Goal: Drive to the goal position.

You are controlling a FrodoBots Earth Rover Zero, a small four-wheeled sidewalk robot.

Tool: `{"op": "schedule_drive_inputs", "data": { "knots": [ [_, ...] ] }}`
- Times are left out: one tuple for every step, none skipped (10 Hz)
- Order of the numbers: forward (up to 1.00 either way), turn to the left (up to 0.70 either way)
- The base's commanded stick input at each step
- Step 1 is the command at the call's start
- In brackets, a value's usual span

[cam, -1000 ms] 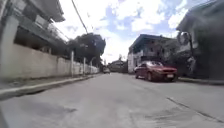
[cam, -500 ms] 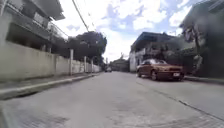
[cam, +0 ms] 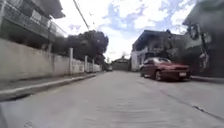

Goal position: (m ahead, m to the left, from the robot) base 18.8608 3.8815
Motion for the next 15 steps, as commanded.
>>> {"op": "schedule_drive_inputs", "data": {
  "knots": [
    [0.70, -0.30],
    [0.70, -0.25],
    [0.70, -0.21],
    [0.70, -0.16],
    [0.70, -0.11],
    [0.70, -0.07],
    [0.70, -0.02],
    [0.70, 0.00],
    [0.70, 0.00],
    [0.70, 0.00],
    [0.70, 0.00],
    [0.70, 0.00],
    [0.70, 0.00],
    [0.70, 0.00],
    [0.70, 0.00]
  ]
}}
